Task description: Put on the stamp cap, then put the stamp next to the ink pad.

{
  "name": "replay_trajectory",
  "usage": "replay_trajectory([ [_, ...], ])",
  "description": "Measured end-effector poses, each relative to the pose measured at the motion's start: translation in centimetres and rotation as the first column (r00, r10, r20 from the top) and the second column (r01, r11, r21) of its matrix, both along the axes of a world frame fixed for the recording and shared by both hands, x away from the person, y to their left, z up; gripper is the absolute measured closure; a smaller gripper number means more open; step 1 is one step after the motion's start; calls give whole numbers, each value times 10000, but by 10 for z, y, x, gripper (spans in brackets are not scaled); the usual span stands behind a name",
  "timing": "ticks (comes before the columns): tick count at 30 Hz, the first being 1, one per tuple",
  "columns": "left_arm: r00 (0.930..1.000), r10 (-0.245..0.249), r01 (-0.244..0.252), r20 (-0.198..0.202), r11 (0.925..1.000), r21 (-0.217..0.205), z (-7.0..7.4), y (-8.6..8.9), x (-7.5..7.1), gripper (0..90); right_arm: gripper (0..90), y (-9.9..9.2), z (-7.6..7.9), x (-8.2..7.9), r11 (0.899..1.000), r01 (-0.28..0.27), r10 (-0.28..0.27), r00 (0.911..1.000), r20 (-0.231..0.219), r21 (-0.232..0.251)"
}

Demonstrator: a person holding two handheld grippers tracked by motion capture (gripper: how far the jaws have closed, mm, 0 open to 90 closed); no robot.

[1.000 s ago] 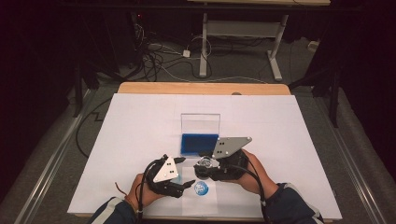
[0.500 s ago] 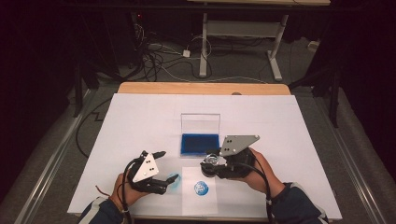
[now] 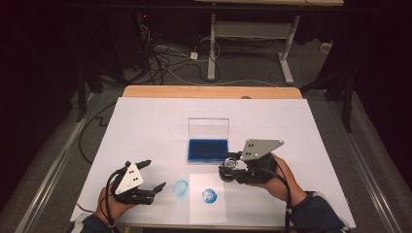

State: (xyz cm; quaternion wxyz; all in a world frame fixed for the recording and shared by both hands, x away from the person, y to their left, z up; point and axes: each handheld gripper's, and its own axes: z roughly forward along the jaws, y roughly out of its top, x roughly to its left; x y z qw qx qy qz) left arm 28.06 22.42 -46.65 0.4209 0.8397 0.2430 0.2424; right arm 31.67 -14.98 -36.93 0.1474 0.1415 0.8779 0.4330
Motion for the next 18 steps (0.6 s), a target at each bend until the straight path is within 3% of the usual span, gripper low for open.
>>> replay_trajectory([
  [10,9996,148,-144,-254,9998,166,-6,7,-6,148,561,-18,-1,8,9973,700,-697,9975,130,-219],
  [18,9995,141,-133,-292,9996,261,-8,5,-7,148,561,-33,-8,29,9864,1595,-1590,9871,158,-384],
])
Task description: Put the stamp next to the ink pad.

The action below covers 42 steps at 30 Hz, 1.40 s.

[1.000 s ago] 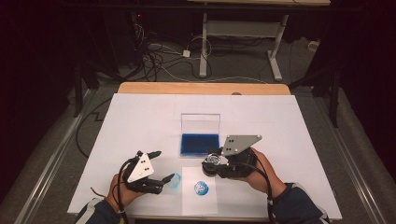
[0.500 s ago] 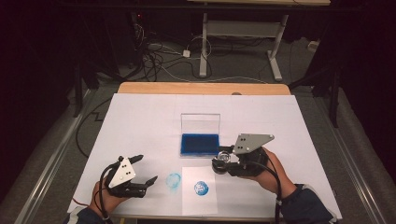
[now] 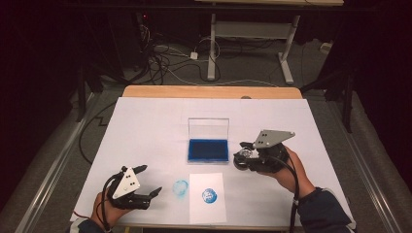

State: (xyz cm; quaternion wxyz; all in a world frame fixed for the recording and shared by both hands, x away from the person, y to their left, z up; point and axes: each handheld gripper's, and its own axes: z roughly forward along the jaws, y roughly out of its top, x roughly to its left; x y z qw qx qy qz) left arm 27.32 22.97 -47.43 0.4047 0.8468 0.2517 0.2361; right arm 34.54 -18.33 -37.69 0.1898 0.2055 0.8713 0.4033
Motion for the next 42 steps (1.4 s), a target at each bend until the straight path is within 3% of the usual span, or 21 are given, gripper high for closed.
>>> replay_trajectory([
  [8,9999,-95,96,-65,9999,77,-2,-2,0,148,561,-15,-8,23,9959,900,-900,9958,-168,-5],
  [18,9999,-105,106,-76,9998,163,-2,-4,1,147,560,-5,-23,47,9922,1246,-1248,9917,-322,-94],
  [24,9999,-105,107,-97,9998,185,-3,-5,1,149,560,0,-37,64,9856,1662,-1677,9843,-550,-306],
  [27,9999,-117,119,-105,9998,183,-3,-5,1,150,559,1,-42,71,9848,1730,-1738,9824,-689,-180],
  [42,9998,-133,136,-116,9995,277,-4,-5,1,151,535,12,-55,83,9785,2055,-2063,9748,-853,-181],
])
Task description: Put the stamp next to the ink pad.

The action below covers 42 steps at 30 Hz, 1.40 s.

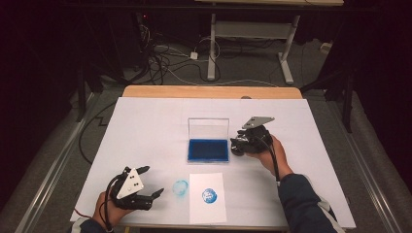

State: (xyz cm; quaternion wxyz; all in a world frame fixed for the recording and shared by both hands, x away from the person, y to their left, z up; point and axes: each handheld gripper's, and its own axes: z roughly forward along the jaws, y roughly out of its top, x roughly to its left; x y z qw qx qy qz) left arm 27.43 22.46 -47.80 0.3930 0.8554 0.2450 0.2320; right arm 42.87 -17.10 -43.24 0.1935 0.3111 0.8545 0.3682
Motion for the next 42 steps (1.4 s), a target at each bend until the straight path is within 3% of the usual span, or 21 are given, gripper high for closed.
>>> replay_trajectory([
  [7,10000,-16,16,-4,10000,21,0,-1,0,151,399,2,-1,-1,10000,-57,57,10000,-45,42],
  [18,10000,-27,27,20,10000,8,0,-1,0,151,258,-6,15,-12,9989,312,-345,9949,950,355],
  [31,10000,-35,34,53,10000,68,1,-2,0,151,190,-15,34,-36,9975,99,-229,9816,1896,694],
  [36,10000,-46,46,54,10000,56,1,-2,0,151,181,-14,34,-47,9994,-24,-58,9732,2297,351],
  [42,10000,-21,20,61,9999,106,1,-2,0,151,191,-21,36,-62,9992,-238,139,9630,2693,336],
])
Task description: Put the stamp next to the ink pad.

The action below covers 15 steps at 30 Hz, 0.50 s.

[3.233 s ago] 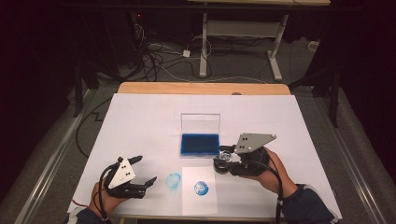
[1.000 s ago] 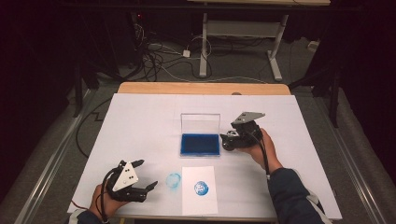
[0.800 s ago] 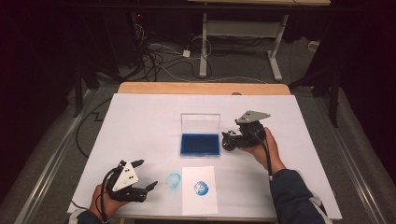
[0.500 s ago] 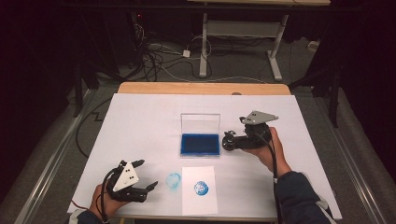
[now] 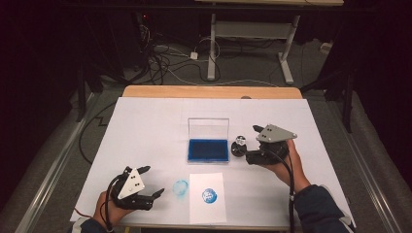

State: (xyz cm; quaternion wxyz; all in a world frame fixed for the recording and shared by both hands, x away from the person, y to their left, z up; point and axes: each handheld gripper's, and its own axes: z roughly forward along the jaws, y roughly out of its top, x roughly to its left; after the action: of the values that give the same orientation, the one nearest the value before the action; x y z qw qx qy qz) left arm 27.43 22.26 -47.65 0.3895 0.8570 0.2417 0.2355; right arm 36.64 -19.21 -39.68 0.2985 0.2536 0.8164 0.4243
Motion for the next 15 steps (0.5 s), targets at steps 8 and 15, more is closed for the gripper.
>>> replay_trajectory([
  [8,10000,36,-36,46,10000,65,0,-1,1,151,196,-11,1,-24,9989,-475,475,9979,448,-19],
  [15,9999,90,-91,69,9999,89,1,1,-2,151,205,-23,-6,-45,9966,-800,779,9926,936,189],
])
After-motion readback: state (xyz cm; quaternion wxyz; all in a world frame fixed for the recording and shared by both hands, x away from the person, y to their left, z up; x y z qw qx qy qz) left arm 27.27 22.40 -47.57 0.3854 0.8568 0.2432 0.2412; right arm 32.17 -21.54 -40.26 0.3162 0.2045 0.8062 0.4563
